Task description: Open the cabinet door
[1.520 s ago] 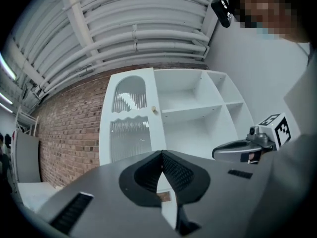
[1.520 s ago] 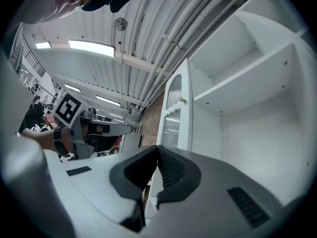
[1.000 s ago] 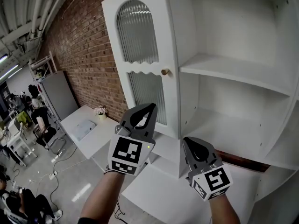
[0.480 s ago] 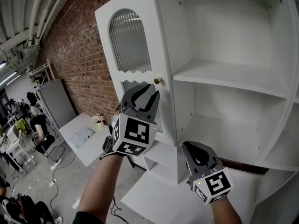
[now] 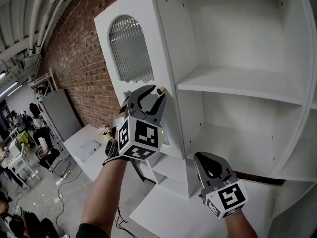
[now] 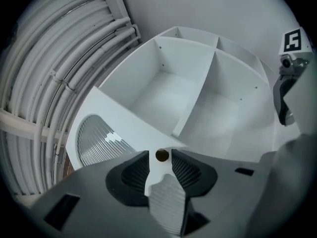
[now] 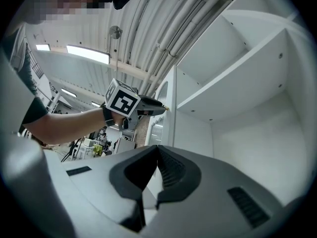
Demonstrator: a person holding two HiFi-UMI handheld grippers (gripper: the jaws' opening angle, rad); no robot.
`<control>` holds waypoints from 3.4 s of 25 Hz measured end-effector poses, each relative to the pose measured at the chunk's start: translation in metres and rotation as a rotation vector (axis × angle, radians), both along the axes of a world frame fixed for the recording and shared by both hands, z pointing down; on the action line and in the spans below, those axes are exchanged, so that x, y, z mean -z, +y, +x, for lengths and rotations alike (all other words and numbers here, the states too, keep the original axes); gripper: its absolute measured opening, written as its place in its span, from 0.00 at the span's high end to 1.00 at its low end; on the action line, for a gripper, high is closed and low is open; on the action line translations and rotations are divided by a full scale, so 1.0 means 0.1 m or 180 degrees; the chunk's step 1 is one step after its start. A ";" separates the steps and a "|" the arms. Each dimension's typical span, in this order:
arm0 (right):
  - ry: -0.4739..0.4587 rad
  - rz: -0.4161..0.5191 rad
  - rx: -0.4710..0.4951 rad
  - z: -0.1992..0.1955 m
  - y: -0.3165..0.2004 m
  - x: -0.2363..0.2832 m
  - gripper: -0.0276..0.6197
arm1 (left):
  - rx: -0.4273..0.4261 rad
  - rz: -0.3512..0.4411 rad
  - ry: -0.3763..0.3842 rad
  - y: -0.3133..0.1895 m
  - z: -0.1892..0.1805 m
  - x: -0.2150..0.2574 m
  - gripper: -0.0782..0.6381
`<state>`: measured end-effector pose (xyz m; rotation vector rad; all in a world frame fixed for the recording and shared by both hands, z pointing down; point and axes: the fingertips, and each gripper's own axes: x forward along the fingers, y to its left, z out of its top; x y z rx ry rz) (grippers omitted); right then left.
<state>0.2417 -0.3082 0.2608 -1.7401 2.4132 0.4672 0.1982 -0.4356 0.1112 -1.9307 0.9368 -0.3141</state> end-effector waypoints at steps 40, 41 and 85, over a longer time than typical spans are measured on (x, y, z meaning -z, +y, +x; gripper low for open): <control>-0.0147 -0.0030 0.0119 -0.07 -0.03 -0.06 0.95 | -0.0440 -0.0142 0.0006 0.31 -0.43 0.02 0.78; -0.0141 -0.0039 0.0117 -0.10 -0.03 -0.08 0.95 | -0.0477 -0.0153 0.0015 0.33 -0.47 0.01 0.78; 0.0074 -0.0020 -0.0186 -1.53 -0.22 0.07 0.95 | -0.1520 -0.0340 0.0138 0.61 -2.30 0.02 0.78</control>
